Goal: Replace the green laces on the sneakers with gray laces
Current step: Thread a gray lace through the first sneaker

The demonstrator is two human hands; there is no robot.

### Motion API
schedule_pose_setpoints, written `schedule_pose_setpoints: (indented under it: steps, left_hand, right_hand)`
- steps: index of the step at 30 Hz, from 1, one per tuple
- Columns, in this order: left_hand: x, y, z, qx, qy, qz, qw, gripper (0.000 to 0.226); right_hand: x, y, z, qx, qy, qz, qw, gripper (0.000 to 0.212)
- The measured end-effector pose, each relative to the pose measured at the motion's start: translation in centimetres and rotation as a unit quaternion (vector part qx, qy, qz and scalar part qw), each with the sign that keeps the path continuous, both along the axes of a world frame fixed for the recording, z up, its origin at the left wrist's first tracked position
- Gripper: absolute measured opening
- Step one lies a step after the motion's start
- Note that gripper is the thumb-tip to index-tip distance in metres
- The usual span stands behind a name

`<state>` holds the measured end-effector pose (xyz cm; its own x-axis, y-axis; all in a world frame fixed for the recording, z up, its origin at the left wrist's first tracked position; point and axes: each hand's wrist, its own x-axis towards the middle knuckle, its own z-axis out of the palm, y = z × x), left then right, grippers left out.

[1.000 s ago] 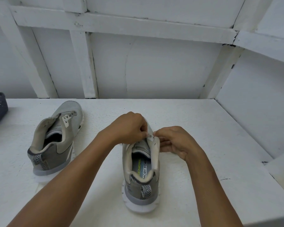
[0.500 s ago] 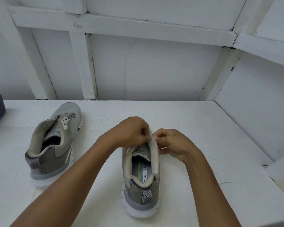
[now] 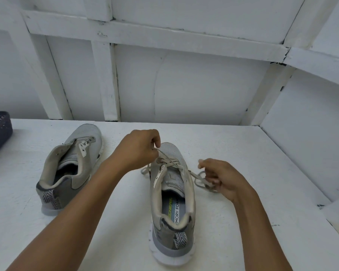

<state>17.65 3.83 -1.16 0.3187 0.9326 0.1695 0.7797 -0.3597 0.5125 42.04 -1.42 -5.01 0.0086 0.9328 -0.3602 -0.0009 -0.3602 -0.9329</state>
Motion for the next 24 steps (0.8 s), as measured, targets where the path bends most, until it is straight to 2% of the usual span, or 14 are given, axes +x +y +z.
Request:
schedule_pose_setpoints:
  steps: [2, 4, 5, 7, 10, 12, 15, 17, 19, 20, 22, 24]
  left_hand:
    - [-0.6, 0.3, 0.1, 0.008, -0.014, 0.019, 1.0, 0.018]
    - [-0.9, 0.5, 0.2, 0.017, -0.049, 0.036, 0.998, 0.015]
    - [-1.0, 0.5, 0.2, 0.02, -0.076, 0.044, 0.996, 0.013]
    - [-1.2, 0.6, 0.3, 0.027, -0.132, 0.061, 0.989, 0.012]
    - [-1.3, 0.7, 0.3, 0.042, -0.183, 0.086, 0.978, 0.011]
    - [-1.4, 0.8, 0.2, 0.045, -0.2, 0.092, 0.974, 0.01]
    - [-1.2, 0.8, -0.1, 0.021, -0.218, 0.085, 0.972, 0.005]
    - [-1.0, 0.8, -0.2, -0.028, -0.22, 0.061, 0.973, 0.011]
    - [-1.0, 0.8, -0.4, -0.095, -0.204, 0.022, 0.974, 0.017]
    - [-1.0, 0.8, -0.4, -0.129, -0.188, 0.006, 0.974, 0.019]
    - [-0.9, 0.6, -0.7, -0.194, -0.149, -0.017, 0.969, 0.025]
    - [-1.0, 0.4, -1.0, -0.237, -0.098, -0.041, 0.966, 0.028]
  right_hand:
    - [-0.3, -0.4, 0.0, 0.003, -0.085, 0.115, 0.99, 0.017]
    - [-0.6, -0.4, 0.0, 0.018, -0.083, 0.141, 0.986, 0.016]
    - [-0.7, -0.2, 0.0, 0.031, -0.044, 0.119, 0.991, 0.016]
    - [-0.7, 0.2, 0.2, 0.052, 0.098, 0.043, 0.993, 0.014]
    - [0.0, 0.5, 0.4, 0.044, 0.312, -0.067, 0.947, 0.026]
    - [0.6, 0.5, 0.1, 0.023, 0.352, -0.123, 0.928, 0.032]
    - [0.8, 0.3, -0.7, 0.003, 0.299, -0.142, 0.944, 0.025]
    - [0.5, 0.2, -1.1, 0.009, 0.215, -0.108, 0.97, 0.018]
    - [0.1, 0.0, -1.0, 0.025, 0.089, -0.018, 0.996, 0.012]
    - [0.0, -0.1, -0.8, 0.031, 0.035, 0.039, 0.998, 0.015]
    - [-0.3, 0.0, -0.4, 0.044, -0.027, 0.129, 0.99, 0.017]
    - [-0.6, 0.1, -0.1, 0.058, -0.061, 0.166, 0.982, 0.01]
